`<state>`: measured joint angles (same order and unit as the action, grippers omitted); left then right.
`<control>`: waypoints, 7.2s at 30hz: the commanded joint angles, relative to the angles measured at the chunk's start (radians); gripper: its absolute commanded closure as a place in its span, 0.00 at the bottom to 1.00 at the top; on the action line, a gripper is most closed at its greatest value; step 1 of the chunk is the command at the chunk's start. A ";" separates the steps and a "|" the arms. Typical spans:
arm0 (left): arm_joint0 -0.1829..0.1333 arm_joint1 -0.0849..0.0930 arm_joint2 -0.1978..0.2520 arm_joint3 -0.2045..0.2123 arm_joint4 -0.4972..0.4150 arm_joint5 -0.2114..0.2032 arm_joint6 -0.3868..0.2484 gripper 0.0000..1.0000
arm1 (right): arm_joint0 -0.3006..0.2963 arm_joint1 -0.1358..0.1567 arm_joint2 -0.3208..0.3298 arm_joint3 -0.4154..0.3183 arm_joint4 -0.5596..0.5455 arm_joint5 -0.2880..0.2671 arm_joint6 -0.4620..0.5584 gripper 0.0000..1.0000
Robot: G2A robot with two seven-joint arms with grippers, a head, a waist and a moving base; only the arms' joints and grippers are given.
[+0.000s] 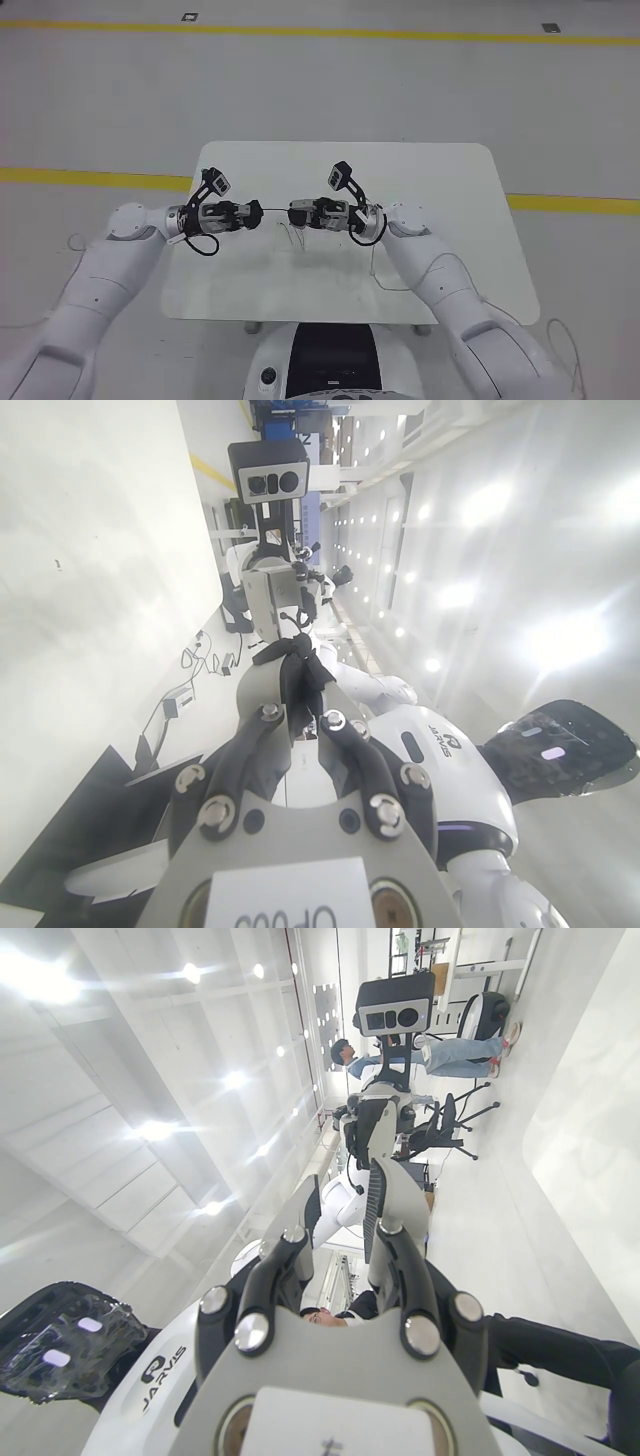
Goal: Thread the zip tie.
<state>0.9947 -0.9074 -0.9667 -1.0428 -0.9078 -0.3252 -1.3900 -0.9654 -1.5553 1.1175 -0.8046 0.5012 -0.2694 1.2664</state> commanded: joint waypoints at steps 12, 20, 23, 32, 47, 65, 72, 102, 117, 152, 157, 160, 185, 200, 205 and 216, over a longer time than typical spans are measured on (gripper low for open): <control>0.003 0.005 0.010 -0.011 -0.005 -0.001 0.000 1.00 | 0.001 0.006 -0.020 0.000 0.018 -0.003 -0.011 0.92; 0.002 0.007 0.017 -0.010 -0.012 0.001 0.000 1.00 | 0.005 0.010 -0.031 0.001 0.027 -0.005 -0.014 1.00; 0.001 0.008 0.021 -0.011 -0.015 0.003 0.000 1.00 | 0.006 0.011 -0.035 0.003 0.030 -0.008 -0.015 1.00; 0.000 0.009 0.023 -0.011 -0.015 0.008 0.000 0.00 | 0.009 0.020 -0.031 0.007 0.036 -0.022 -0.026 1.00; 0.000 0.009 0.023 -0.011 -0.015 0.008 0.000 0.00 | 0.004 0.036 -0.011 -0.004 0.027 -0.033 -0.032 1.00; 0.010 -0.002 0.060 -0.077 -0.037 -0.014 0.000 0.00 | -0.030 0.028 -0.053 -0.065 0.121 0.002 -0.015 1.00; 0.021 -0.003 0.062 -0.103 -0.027 -0.011 0.035 0.00 | -0.048 0.031 -0.057 -0.108 0.105 0.015 -0.047 1.00; 0.039 -0.012 0.028 -0.128 0.033 0.019 0.073 0.94 | -0.080 0.076 -0.068 -0.221 -0.063 0.087 -0.146 1.00; 0.039 -0.019 0.023 -0.115 0.053 0.026 0.076 0.96 | -0.087 0.090 -0.077 -0.243 -0.062 0.085 -0.149 1.00; 0.040 -0.032 0.012 -0.091 0.069 0.029 0.054 1.00 | -0.076 0.106 -0.117 -0.237 -0.037 0.080 -0.156 0.65; 0.039 -0.035 0.009 -0.084 0.068 0.029 0.052 1.00 | -0.077 0.109 -0.116 -0.239 -0.027 0.076 -0.151 0.75; 0.038 -0.036 0.006 -0.077 0.066 0.027 0.055 1.00 | -0.079 0.112 -0.114 -0.242 -0.021 0.067 -0.143 0.80; 0.038 -0.043 -0.005 -0.068 0.071 0.029 0.049 1.00 | -0.066 0.119 -0.133 -0.218 0.017 0.063 -0.128 0.89; 0.039 -0.047 -0.009 -0.066 0.076 0.030 0.045 1.00 | -0.058 0.121 -0.147 -0.203 0.025 0.065 -0.130 0.89; 0.039 -0.049 -0.007 -0.066 0.078 0.031 0.044 1.00 | -0.050 0.117 -0.161 -0.195 0.030 0.066 -0.132 0.89; 0.038 -0.051 -0.013 -0.062 0.080 0.032 0.041 1.00 | -0.038 0.114 -0.175 -0.181 0.039 0.055 -0.138 1.00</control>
<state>1.0325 -0.9582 -0.9795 -1.1043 -0.8281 -0.2934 -1.3485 -1.0034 -1.4416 0.9428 -0.9861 0.5399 -0.2137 1.1288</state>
